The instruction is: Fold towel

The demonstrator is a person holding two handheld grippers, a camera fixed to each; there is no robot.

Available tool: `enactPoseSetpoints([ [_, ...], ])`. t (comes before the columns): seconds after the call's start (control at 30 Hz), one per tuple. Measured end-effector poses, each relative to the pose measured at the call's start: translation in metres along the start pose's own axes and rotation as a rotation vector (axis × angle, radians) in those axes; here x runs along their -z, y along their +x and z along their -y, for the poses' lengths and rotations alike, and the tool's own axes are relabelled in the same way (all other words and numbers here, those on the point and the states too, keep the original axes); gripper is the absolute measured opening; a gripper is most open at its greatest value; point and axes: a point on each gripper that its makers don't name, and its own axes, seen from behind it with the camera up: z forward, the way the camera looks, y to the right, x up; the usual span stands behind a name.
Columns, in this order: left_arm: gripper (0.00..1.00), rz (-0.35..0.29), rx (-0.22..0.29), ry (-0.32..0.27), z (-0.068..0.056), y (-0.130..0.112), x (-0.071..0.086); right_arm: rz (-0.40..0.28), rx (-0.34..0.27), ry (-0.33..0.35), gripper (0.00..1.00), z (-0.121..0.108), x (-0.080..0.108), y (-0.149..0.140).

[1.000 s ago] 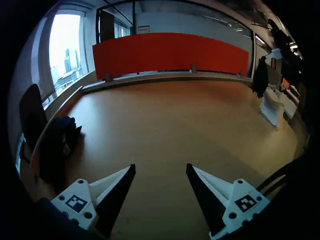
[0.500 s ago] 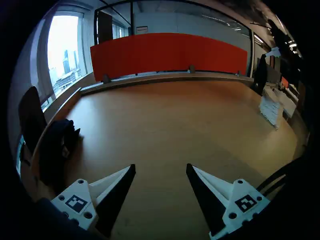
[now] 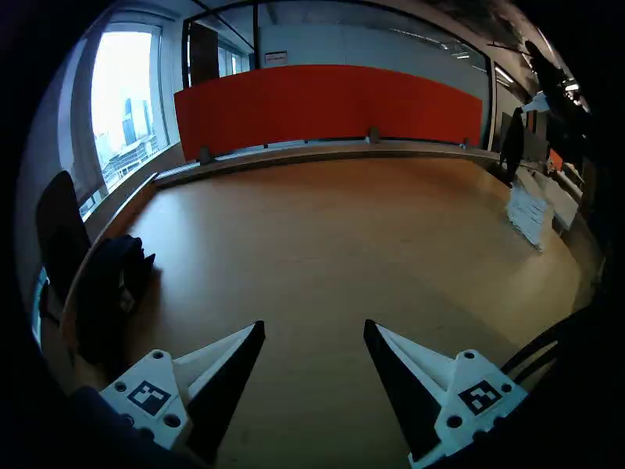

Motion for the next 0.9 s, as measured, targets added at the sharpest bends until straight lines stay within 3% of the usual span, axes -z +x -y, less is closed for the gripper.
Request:
enactPoseSetpoints([
  [0.27,0.94,0.001,-0.005,-0.002,-0.002,0.001,0.000,0.025,-0.030,-0.024,0.04,-0.011,0.013,-0.023],
  [0.5,0.94,0.006,-0.011,-0.008,-0.005,-0.001,0.001,0.060,-0.081,-0.049,0.04,-0.019,0.032,-0.061],
  [0.9,0.94,0.006,-0.021,-0.019,-0.011,0.000,0.003,0.124,-0.115,-0.082,0.04,-0.021,0.053,-0.120],
])
